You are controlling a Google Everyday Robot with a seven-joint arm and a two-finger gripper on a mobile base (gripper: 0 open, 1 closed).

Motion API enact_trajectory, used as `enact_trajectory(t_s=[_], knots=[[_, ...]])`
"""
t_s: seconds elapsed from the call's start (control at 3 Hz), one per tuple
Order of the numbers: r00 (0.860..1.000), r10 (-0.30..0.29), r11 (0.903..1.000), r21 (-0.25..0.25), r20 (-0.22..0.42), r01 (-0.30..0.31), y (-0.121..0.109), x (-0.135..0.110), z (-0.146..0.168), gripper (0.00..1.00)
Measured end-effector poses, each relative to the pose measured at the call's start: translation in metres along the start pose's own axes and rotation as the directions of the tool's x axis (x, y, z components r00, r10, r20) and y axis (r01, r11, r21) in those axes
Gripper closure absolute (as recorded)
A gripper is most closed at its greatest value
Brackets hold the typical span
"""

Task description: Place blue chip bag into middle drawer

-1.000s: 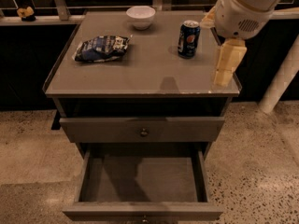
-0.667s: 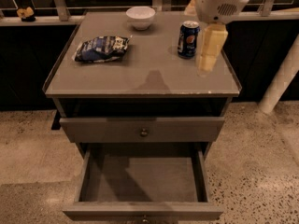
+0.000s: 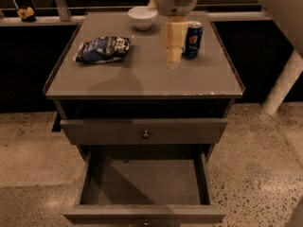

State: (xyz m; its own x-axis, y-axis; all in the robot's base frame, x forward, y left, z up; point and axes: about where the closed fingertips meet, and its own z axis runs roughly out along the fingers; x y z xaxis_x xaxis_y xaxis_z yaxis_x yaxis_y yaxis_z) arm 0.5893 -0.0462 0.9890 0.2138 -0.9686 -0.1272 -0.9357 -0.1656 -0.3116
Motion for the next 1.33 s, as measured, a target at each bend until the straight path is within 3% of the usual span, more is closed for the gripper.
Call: enact_trajectory(t_s=[0.33, 0.67, 1.0, 1.33], knots=[[0.996, -0.081, 0.9966, -0.008, 0.027, 0.082, -0.007, -0.038, 0.019, 0.00], [0.996, -0.081, 0.9966, -0.008, 0.027, 0.082, -0.007, -0.038, 0.019, 0.00], [0.991, -0.108, 0.9941, -0.003, 0.074, 0.108, -0.019, -0.038, 0.031, 0.00], [0.965, -0.090, 0.9959, 0.031, 0.246, 0.085, -0.040, -0.033, 0.056, 0.00]])
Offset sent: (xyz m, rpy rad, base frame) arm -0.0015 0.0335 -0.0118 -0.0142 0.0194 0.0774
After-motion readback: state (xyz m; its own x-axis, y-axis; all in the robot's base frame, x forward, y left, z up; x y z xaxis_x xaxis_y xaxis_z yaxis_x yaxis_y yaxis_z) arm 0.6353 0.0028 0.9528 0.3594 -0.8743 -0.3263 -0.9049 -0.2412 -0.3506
